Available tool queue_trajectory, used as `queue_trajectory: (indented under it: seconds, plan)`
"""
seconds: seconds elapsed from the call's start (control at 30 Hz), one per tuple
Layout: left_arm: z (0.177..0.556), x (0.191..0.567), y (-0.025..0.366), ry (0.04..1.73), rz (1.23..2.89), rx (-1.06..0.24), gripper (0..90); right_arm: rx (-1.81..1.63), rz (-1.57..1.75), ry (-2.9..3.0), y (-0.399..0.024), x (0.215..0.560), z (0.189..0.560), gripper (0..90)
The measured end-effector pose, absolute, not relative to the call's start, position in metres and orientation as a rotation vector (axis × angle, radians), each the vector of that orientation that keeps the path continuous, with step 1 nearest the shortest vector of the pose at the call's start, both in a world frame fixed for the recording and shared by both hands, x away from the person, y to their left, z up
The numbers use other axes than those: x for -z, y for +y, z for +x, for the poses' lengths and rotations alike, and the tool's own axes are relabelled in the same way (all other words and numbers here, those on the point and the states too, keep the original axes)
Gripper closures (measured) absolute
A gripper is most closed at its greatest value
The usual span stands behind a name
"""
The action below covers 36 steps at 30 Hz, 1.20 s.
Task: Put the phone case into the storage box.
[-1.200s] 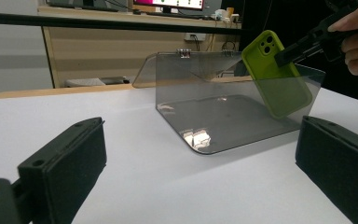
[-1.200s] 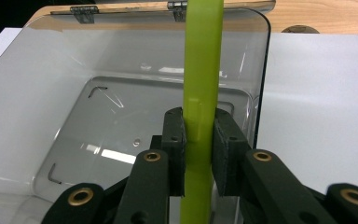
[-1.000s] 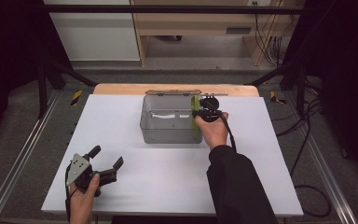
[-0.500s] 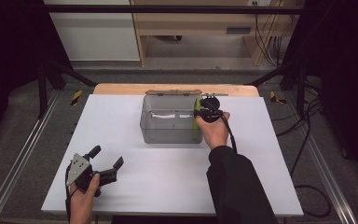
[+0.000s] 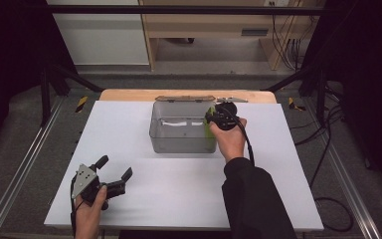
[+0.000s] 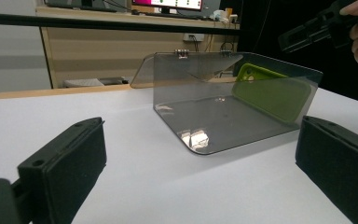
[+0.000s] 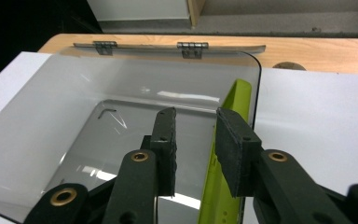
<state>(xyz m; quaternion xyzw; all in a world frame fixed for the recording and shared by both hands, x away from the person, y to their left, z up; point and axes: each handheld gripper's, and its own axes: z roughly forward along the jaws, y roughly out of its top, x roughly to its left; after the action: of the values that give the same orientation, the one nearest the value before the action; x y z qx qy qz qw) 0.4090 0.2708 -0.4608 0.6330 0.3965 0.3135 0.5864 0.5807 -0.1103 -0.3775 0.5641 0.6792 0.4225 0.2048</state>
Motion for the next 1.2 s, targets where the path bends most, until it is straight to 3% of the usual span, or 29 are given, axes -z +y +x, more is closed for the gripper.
queue_trajectory:
  seconds: [0.3,0.73,1.2]
  plan:
    - [0.4094,0.4614,0.2709,0.930,1.479,-0.733,1.5,-1.229,1.524,1.885,-0.1094,0.3731,0.5767,63.3]
    - [0.4093,0.4608,0.2737,0.937,1.468,-0.742,1.5,-1.282,1.468,1.861,-0.1043,0.3721,0.5747,32.4]
    - [0.4095,0.4609,0.2737,0.935,1.468,-0.740,1.4,-1.360,1.366,1.791,-0.1024,0.3673,0.5706,13.7]
